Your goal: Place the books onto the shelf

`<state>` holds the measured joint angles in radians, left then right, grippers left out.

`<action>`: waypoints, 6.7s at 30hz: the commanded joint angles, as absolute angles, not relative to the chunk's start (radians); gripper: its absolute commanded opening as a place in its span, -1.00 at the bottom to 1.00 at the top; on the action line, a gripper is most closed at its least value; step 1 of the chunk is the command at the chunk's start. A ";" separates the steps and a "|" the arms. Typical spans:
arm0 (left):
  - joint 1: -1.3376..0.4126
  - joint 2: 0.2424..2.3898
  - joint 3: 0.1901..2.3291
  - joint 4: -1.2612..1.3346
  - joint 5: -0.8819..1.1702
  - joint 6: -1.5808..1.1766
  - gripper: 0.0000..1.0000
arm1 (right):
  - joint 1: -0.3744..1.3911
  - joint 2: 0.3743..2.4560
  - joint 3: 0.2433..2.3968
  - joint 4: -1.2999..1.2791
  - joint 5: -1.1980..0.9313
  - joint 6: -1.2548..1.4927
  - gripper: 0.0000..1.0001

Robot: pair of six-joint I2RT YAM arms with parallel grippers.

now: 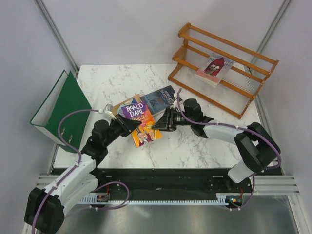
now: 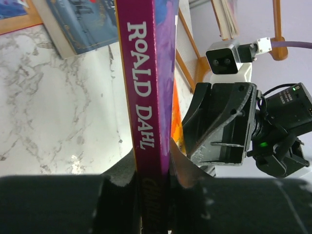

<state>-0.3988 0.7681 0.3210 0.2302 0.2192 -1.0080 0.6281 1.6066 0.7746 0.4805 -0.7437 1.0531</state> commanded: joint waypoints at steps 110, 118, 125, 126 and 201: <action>-0.437 0.675 0.350 -0.097 0.235 -0.822 0.99 | 0.066 1.411 1.072 0.003 -0.692 0.828 -0.95; -0.437 0.672 0.348 -0.104 0.239 -0.816 0.99 | 0.048 1.413 1.126 -0.055 -0.647 0.830 -0.94; -0.437 0.673 0.351 -0.106 0.241 -0.808 0.99 | 0.029 1.401 1.158 -0.081 -0.604 0.844 -0.93; -0.437 0.672 0.353 -0.106 0.241 -0.808 0.99 | 0.026 1.402 1.160 -0.080 -0.604 0.848 -0.94; -0.437 0.632 0.337 -0.152 0.222 -0.795 0.99 | -0.014 1.528 1.135 0.077 -0.698 1.035 -0.84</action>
